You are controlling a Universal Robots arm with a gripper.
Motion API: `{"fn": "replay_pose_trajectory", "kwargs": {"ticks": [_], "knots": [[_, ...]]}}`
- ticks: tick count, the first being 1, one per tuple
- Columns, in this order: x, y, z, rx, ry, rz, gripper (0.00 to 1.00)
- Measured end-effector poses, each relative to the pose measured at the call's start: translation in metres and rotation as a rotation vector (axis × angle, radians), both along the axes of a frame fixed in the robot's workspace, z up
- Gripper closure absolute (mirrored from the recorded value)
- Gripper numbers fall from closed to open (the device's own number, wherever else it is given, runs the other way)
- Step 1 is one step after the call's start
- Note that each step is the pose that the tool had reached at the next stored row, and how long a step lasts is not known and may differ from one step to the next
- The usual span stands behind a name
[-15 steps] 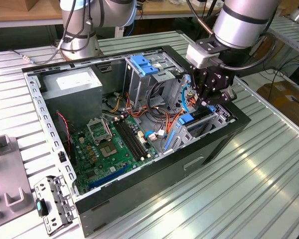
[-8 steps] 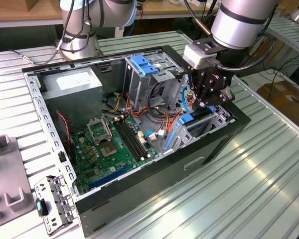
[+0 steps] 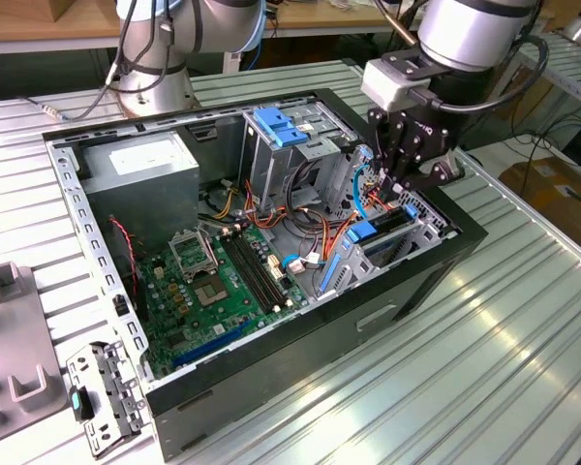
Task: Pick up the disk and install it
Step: 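Insert the second disk wire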
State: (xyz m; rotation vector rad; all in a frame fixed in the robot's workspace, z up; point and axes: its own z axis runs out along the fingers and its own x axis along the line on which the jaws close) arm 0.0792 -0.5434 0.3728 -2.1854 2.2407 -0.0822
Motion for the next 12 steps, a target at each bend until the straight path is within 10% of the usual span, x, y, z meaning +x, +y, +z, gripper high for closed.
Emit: {"fn": "replay_pose_trajectory", "kwargs": {"ticks": [12], "knots": [[0.0007, 0.0076, 0.0354, -0.0030, 0.0001, 0.000, 0.89]]}}
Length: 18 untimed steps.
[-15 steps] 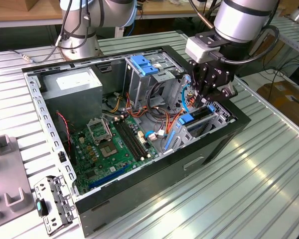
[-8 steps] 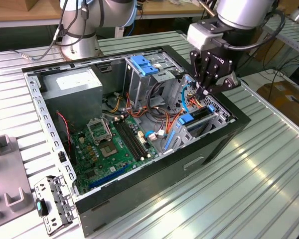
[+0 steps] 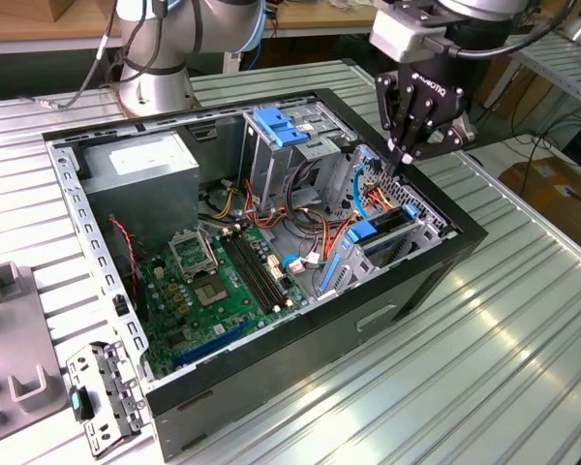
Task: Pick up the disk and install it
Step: 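Insert the second disk wire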
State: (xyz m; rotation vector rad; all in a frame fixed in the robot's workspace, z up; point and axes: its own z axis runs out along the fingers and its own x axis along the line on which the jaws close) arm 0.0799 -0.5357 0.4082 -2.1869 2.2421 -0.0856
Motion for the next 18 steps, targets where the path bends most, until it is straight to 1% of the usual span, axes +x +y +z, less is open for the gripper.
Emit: {"fn": "replay_pose_trajectory", "kwargs": {"ticks": [1, 2, 3, 4, 6, 7, 8, 9, 10, 12, 13, 14, 15, 18], "knots": [[0.0005, 0.0015, 0.0004, -0.0046, 0.0001, 0.000, 0.89], [0.0013, 0.0034, 0.0006, -0.0196, 0.0012, 0.000, 0.89], [0.0028, 0.0067, 0.0007, -0.0417, 0.0043, 0.000, 0.89], [0.0044, 0.0100, 0.0007, -0.0555, 0.0072, 0.000, 0.89], [0.0077, 0.0152, 0.0006, -0.0660, 0.0107, 0.000, 0.89], [0.0095, 0.0183, 0.0004, -0.0698, 0.0128, 0.000, 0.89], [0.0110, 0.0231, -0.0003, -0.0743, 0.0158, 0.000, 0.89], [0.0114, 0.0269, -0.0009, -0.0766, 0.0176, 0.000, 0.89], [0.0115, 0.0337, -0.0016, -0.0791, 0.0194, 0.000, 0.89], [0.0116, 0.0428, -0.0028, -0.0815, 0.0213, 0.000, 0.89], [0.0116, 0.0475, -0.0035, -0.0839, 0.0224, 0.000, 0.89], [0.0116, 0.0519, -0.0040, -0.0887, 0.0235, 0.000, 0.89], [0.0116, 0.0582, -0.0047, -0.0981, 0.0250, 0.000, 0.89], [0.0116, 0.0694, -0.0059, -0.1177, 0.0285, 0.001, 0.89]]}}
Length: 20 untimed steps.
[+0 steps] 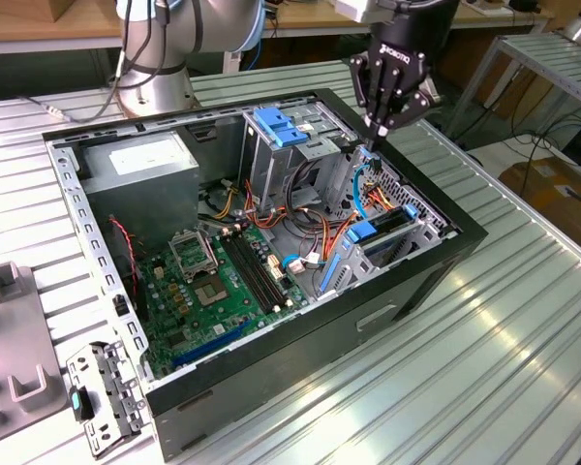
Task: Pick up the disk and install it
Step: 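Insert the second disk wire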
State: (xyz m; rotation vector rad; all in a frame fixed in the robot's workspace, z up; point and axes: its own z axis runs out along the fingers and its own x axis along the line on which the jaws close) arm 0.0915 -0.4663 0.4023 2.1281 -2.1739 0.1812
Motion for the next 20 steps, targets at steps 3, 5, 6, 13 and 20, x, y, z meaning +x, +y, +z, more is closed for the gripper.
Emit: {"fn": "replay_pose_trajectory", "kwargs": {"ticks": [3, 5, 6, 13, 20], "knots": [[-0.0002, 0.0087, -0.0010, -0.0224, 0.0025, 0.002, 0.89], [-0.0006, 0.0155, -0.0020, -0.0392, 0.0027, 0.002, 0.89], [-0.0009, 0.0203, -0.0031, -0.0497, 0.0027, 0.003, 0.89], [0.0023, 0.0245, -0.0108, -0.1477, 0.0058, 0.004, 0.89], [0.0066, 0.0249, -0.0257, -0.1580, 0.0059, 0.004, 0.76]]}}
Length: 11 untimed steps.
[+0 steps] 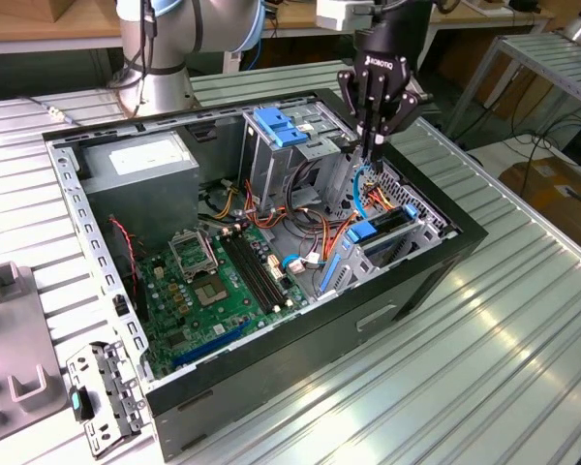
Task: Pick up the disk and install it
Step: 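Insert the second disk wire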
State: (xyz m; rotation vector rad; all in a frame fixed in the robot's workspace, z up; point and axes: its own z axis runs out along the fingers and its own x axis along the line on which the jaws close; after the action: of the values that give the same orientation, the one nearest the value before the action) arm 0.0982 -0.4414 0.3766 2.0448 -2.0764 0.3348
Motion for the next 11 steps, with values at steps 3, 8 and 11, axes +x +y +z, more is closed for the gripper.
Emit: {"fn": "replay_pose_trajectory", "kwargs": {"ticks": [3, 8, 11], "knots": [[0.0002, 0.0000, -0.0033, -0.0126, 0.0000, 0.000, 0.76], [0.0016, 0.0004, 0.0004, -0.0296, 0.0190, -0.002, 0.76], [0.0152, 0.0076, -0.0119, -0.0767, 0.0525, -0.036, 0.76]]}}
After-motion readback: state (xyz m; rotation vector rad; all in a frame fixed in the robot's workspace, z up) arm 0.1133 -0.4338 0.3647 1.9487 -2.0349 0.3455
